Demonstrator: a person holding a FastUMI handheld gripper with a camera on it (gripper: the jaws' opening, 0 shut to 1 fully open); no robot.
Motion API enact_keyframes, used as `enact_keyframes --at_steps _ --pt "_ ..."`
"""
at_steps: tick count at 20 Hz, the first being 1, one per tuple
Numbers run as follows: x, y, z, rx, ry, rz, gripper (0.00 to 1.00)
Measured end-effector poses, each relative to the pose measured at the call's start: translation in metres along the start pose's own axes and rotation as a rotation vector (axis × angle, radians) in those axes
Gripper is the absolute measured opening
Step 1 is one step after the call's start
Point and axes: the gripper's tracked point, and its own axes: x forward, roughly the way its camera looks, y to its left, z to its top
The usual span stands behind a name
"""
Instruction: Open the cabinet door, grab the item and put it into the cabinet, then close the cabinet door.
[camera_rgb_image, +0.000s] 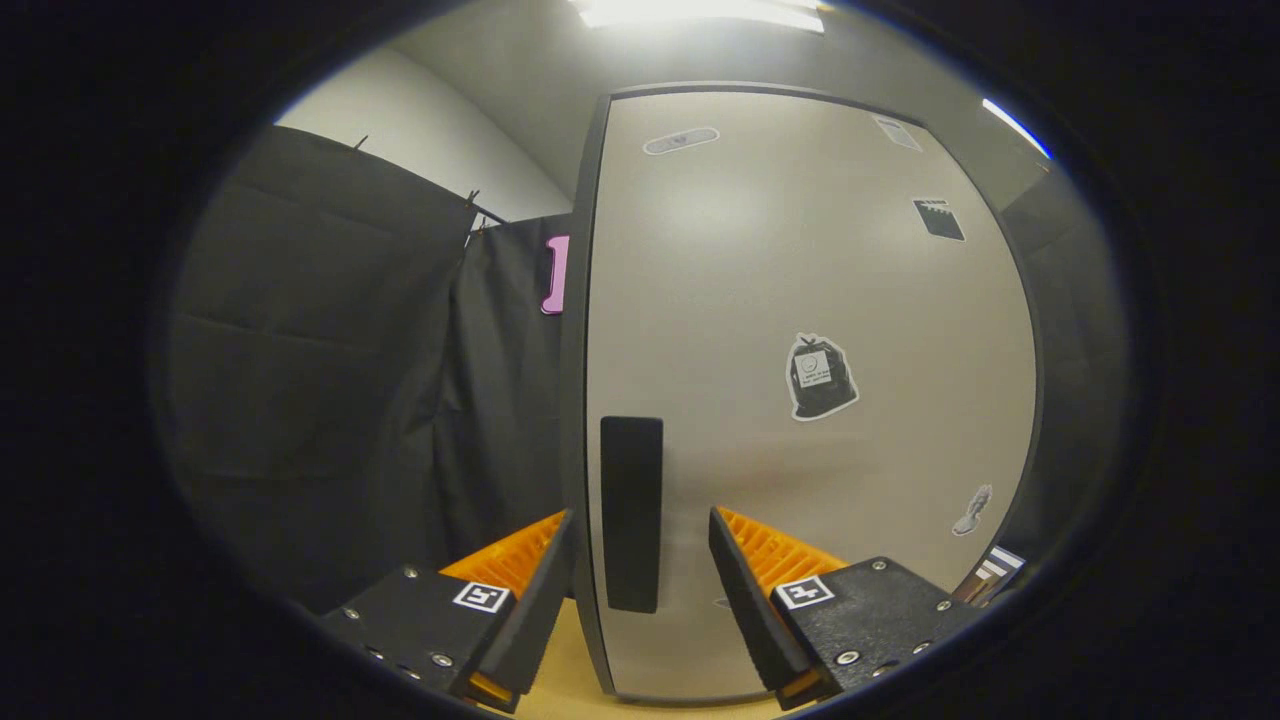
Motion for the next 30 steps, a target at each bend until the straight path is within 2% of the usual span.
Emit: enact_keyframes --at_steps 7,9,12,23,30 --pt "0.022 0.009 -0.003 0.033 0.037 0.033 0.52" --pt "0.018 0.009 -0.004 0.029 0.049 0.023 0.35" --pt "0.016 0.009 -0.004 0.051 0.064 0.036 0.26" --pt "-0.038 0.021 0.012 0.064 0.078 0.125 0.26" --pt "-0.05 0.011 0.008 0.068 0.112 0.145 0.26"
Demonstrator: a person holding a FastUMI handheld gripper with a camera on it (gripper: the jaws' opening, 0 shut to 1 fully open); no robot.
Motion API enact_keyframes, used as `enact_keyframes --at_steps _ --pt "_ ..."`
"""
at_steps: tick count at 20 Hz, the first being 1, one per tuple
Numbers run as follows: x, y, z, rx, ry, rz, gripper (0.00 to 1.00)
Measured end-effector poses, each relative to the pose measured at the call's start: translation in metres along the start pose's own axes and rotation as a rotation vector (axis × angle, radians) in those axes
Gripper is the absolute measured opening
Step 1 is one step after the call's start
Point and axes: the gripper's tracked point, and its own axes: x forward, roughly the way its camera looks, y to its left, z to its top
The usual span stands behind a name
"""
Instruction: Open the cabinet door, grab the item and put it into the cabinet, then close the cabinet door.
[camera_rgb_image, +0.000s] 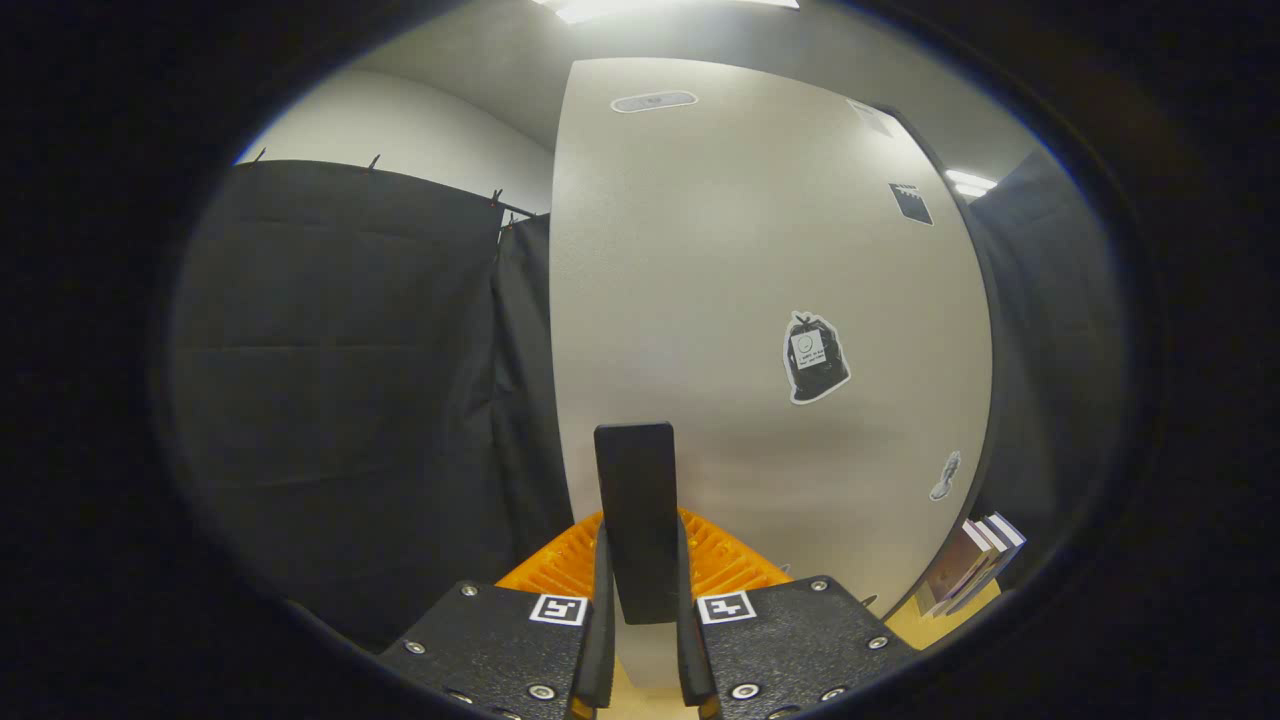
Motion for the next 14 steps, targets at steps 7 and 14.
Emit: enact_keyframes --at_steps 7,14 --pt "-0.019 -0.008 0.001 -0.011 0.001 -0.017 0.26" --pt "-0.035 -0.018 0.002 0.007 -0.01 -0.066 0.24"
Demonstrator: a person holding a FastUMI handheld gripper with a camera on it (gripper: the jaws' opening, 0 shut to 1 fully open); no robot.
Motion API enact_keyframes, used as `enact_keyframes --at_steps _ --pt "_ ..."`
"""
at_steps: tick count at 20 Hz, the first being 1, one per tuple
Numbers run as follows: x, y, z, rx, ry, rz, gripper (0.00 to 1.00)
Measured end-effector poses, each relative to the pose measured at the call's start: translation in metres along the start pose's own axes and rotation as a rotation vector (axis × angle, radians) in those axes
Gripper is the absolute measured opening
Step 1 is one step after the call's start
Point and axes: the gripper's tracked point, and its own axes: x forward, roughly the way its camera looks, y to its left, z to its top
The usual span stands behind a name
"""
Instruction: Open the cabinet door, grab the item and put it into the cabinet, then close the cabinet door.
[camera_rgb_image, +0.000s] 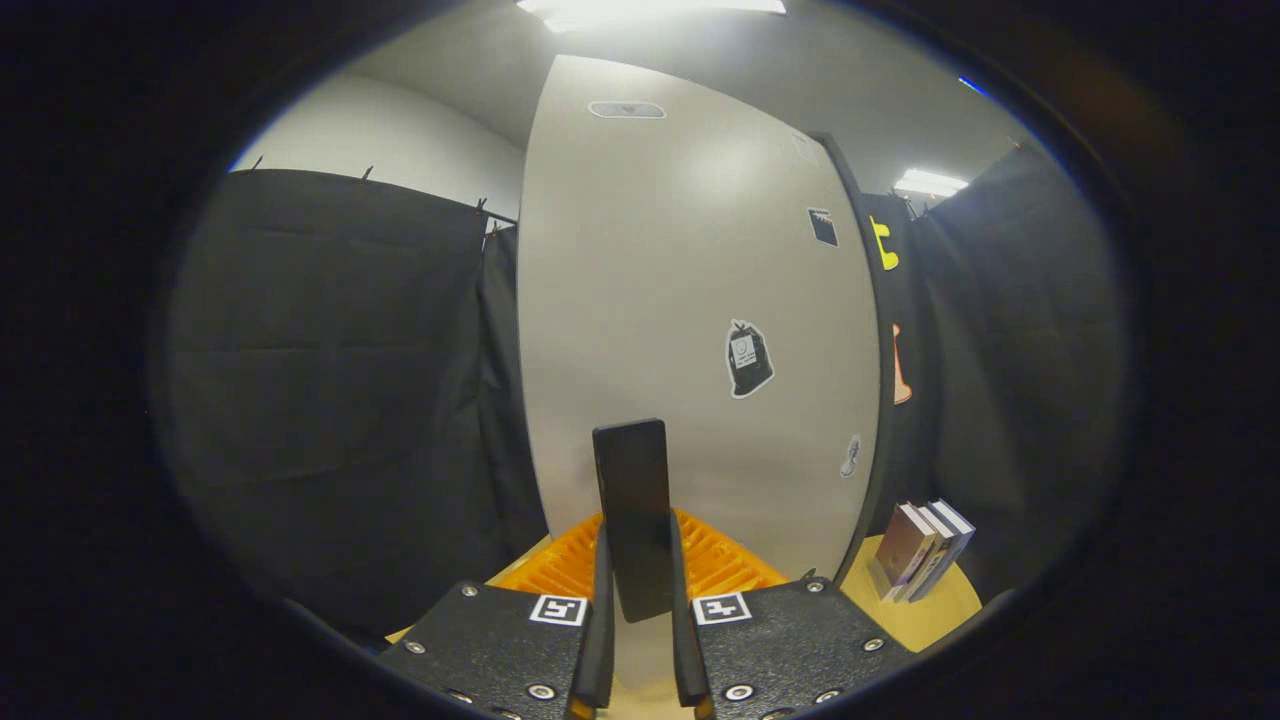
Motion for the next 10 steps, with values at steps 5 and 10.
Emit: enact_keyframes --at_steps 5,10 --pt "-0.008 -0.011 0.0 -0.014 -0.007 -0.039 0.24" --pt "-0.017 -0.023 0.0 -0.015 -0.014 -0.084 0.24"
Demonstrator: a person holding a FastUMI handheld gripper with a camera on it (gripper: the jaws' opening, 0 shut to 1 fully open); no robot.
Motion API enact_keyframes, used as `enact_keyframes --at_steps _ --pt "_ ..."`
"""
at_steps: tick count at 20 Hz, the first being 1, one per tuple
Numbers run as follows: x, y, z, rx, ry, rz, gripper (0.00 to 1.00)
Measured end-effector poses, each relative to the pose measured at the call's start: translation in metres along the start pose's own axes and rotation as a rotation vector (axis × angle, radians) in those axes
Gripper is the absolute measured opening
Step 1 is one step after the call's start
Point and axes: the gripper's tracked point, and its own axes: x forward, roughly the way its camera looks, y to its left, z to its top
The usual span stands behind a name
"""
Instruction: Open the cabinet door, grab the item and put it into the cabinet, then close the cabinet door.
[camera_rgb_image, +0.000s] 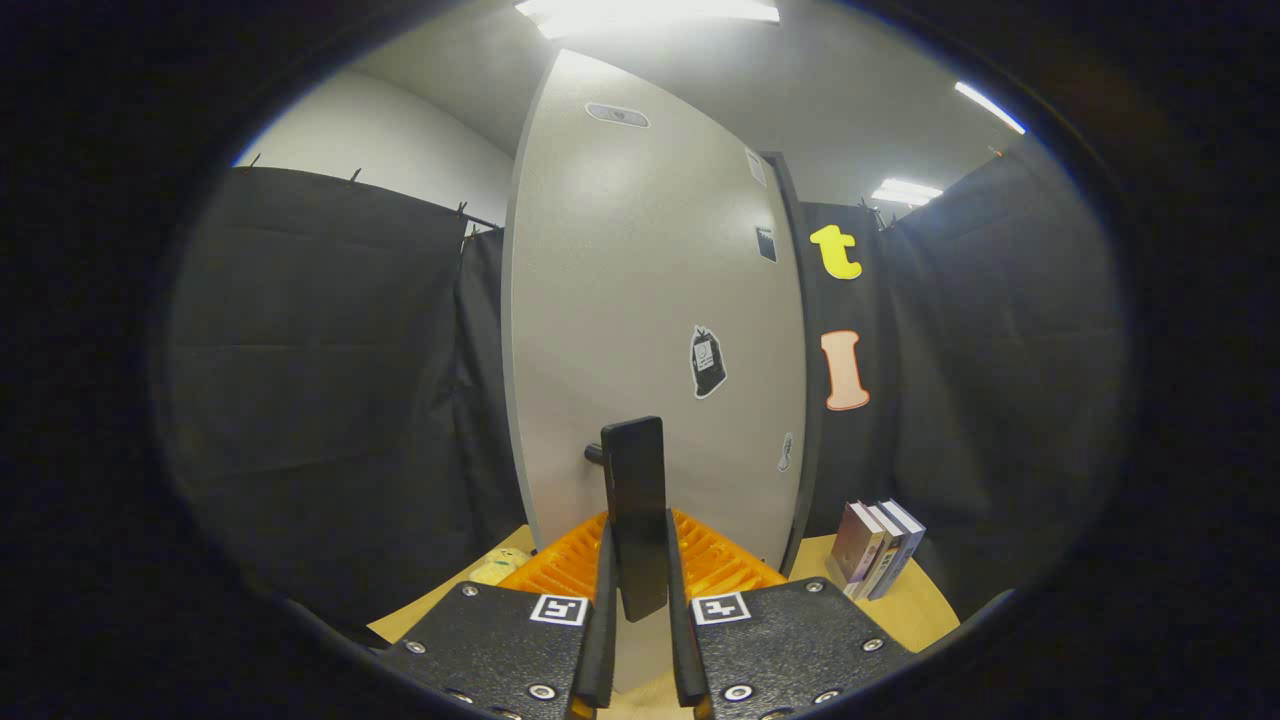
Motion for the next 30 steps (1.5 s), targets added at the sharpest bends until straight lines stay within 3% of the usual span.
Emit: enact_keyframes --at_steps 7,11,13,16,21,25,28,30 --pt "-0.011 -0.028 0.002 0.005 -0.009 -0.118 0.18" --pt "-0.018 -0.055 0.009 -0.005 -0.043 -0.25 0.17" --pt "-0.021 -0.073 0.009 -0.023 -0.05 -0.317 0.12" --pt "-0.024 -0.07 0.009 0.036 -0.052 -0.309 0.03" --pt "-0.026 -0.076 0.008 0.015 -0.047 -0.308 0.03" --pt "-0.036 -0.093 0.017 -0.045 -0.08 -0.393 0.07" --pt "-0.044 -0.11 0.034 -0.082 -0.159 -0.491 0.14" --pt "-0.037 -0.096 0.038 -0.059 -0.19 -0.443 0.23"
